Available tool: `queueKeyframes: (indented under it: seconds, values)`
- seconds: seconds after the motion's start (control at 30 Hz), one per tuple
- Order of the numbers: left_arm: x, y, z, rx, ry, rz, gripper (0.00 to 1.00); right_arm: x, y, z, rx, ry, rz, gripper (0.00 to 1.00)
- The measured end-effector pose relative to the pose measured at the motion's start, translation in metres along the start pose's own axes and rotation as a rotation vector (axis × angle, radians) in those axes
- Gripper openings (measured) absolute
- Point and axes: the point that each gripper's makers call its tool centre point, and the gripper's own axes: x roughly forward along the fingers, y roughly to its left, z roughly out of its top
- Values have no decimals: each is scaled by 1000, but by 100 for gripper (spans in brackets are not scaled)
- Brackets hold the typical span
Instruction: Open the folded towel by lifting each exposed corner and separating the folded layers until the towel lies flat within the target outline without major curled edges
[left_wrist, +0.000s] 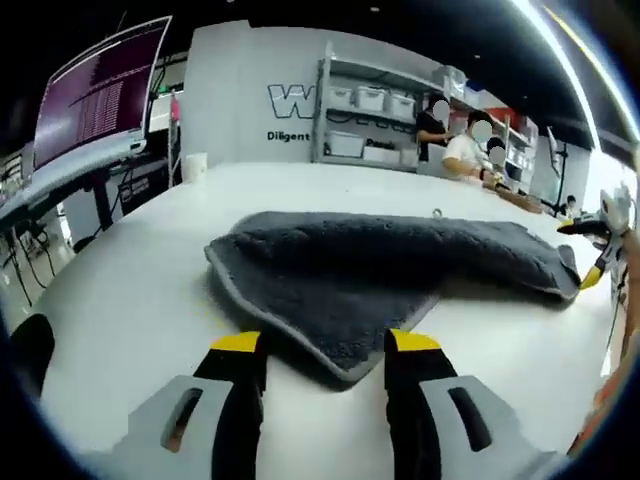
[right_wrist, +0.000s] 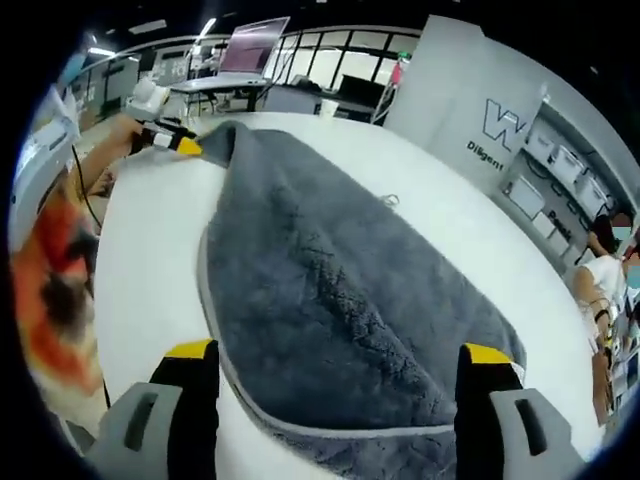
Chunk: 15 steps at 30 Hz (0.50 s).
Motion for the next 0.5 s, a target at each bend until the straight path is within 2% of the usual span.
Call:
queueKeyframes:
  seconds: [0.03, 0.13, 0.23, 0.33, 0.5]
  values:
    - [0, 1, -1, -3, 1, 6, 26, 0, 0, 0, 0, -2, -2, 99]
    - [1, 3, -1, 1, -5, 10, 22, -1, 0, -1, 2, -1, -4, 98]
    - [1, 2, -1, 5, -7, 6, 10, -1, 0, -3, 3, 1, -3, 98]
    - [-2, -2, 2, 18, -24, -21, 3, 1, 3, -7, 4, 12, 5, 98]
    - [-8, 3, 3, 38, -14, -26, 2, 0, 5, -8, -10, 20, 12, 99]
